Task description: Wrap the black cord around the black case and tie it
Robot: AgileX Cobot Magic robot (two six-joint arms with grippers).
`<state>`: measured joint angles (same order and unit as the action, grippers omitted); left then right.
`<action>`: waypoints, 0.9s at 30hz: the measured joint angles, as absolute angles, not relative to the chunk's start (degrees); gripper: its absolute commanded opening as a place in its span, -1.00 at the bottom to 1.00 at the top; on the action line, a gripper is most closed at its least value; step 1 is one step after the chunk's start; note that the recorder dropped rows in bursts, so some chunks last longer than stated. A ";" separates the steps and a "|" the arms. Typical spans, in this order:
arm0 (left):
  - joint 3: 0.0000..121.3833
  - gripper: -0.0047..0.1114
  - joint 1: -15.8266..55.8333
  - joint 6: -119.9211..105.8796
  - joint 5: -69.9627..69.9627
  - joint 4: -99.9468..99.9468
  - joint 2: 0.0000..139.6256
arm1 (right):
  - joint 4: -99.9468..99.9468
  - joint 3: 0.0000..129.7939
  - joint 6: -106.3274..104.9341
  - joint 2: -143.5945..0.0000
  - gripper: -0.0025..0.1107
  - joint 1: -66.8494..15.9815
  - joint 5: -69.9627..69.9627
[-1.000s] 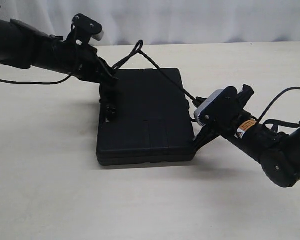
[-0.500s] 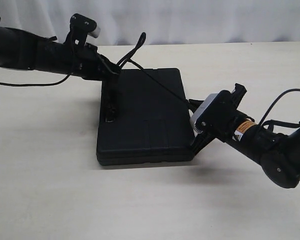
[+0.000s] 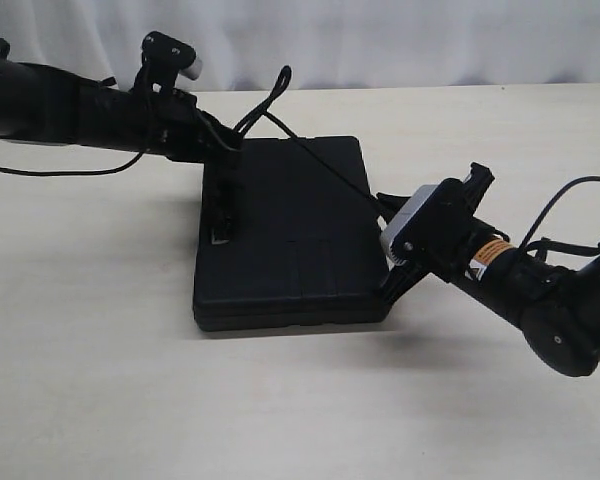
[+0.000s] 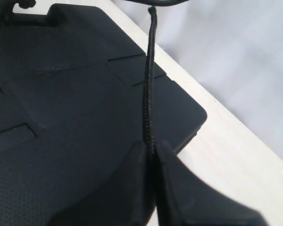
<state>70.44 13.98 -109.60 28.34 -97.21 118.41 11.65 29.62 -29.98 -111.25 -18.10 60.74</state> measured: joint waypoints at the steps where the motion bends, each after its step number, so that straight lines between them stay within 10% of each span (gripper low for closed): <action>1: 70.44 -0.92 13.98 -109.72 27.62 -97.26 118.41 | 11.65 29.62 -29.98 -111.25 -0.88 -18.10 60.74; 27: 70.44 -0.92 13.98 -111.16 23.62 -97.63 118.41 | 15.25 29.62 -27.81 -111.25 -0.88 -18.10 61.65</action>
